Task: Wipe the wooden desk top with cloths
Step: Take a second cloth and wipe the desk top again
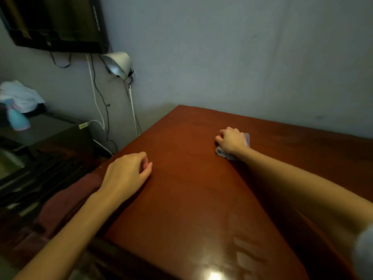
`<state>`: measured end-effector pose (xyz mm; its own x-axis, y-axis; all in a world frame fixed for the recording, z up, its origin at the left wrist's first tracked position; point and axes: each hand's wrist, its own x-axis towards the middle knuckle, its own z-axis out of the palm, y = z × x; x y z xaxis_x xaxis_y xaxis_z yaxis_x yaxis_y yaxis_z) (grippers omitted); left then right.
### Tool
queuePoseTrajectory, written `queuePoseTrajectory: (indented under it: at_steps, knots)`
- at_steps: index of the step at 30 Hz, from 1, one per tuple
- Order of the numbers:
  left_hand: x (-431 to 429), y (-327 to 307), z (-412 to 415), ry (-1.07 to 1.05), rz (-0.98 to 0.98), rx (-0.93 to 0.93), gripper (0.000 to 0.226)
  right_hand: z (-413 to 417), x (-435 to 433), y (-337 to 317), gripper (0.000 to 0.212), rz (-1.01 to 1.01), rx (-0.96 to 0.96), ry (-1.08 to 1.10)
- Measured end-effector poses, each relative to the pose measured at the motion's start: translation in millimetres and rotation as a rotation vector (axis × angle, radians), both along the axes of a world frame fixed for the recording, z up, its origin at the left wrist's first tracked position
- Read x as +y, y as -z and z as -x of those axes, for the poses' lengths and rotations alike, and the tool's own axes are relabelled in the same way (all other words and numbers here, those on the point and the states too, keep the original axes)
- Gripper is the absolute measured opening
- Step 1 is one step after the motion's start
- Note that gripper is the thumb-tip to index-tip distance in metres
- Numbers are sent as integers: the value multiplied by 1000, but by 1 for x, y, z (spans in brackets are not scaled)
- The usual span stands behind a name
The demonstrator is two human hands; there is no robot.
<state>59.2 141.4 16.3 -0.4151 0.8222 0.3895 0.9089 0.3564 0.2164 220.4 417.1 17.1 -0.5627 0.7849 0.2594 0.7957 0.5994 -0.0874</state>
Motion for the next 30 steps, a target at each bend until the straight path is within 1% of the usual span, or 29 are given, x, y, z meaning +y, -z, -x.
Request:
queuePoseTrajectory:
  at_steps: [2,5,6,9,11,13,14,16,18,20,22,23,25,28,30]
  knots:
    - [-4,7,-1,-15,-23,-11,23,22,-20,-1,35,-7,-12,-75]
    - [1,11,-6,-26,-87,-13,23,34,-66,4,24,17,-27,-333]
    - [1,12,-7,-29,-93,-23,22,30,-82,5,22,19,-29,-437]
    - [0,15,-4,-16,-98,-54,20,-5,-123,7,22,22,15,-774]
    - [-2,16,-3,-10,-102,-70,19,-33,-126,5,23,87,4,-915]
    - [-2,17,-3,-22,-99,-62,19,-49,-106,3,23,129,3,-921]
    - [-2,17,-3,-32,-107,-54,20,-50,-90,2,23,133,9,-874]
    - [-2,17,-3,-53,-133,-43,20,-43,-52,1,24,147,26,-709]
    - [-2,17,-3,-70,-144,-41,20,-22,-15,3,29,134,24,-554]
    - [-3,15,-5,-84,-153,-45,19,8,5,4,25,106,18,-428]
    - [-5,12,-6,-99,-169,-61,19,42,2,4,25,84,12,-376]
    - [-7,11,-6,-103,-179,-64,20,58,-7,4,25,83,5,-392]
    - [-14,6,-5,-114,-207,-44,20,83,-41,3,25,81,-11,-512]
    - [-32,-7,7,-160,-254,18,19,103,-108,2,26,71,-31,-809]
    - [-46,-15,21,-198,-259,76,20,100,-151,3,24,63,-48,-999]
